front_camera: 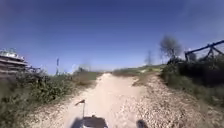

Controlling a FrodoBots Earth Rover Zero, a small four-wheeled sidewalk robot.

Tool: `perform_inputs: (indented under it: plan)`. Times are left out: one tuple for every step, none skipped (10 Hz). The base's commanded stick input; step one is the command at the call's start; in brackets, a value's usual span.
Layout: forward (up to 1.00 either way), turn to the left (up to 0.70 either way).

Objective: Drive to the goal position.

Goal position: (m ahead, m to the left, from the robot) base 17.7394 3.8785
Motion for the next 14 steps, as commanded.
perform_inputs:
  plan:
    - [0.50,0.00]
    - [0.50,0.00]
    - [0.50,0.00]
    - [0.50,0.00]
    - [0.50,0.00]
    - [0.50,0.00]
    - [0.50,0.00]
    - [0.50,0.00]
    - [0.50,0.00]
    - [0.50,0.00]
    - [0.50,0.00]
    - [0.50,0.00]
    - [0.50,0.00]
    - [0.50,0.00]
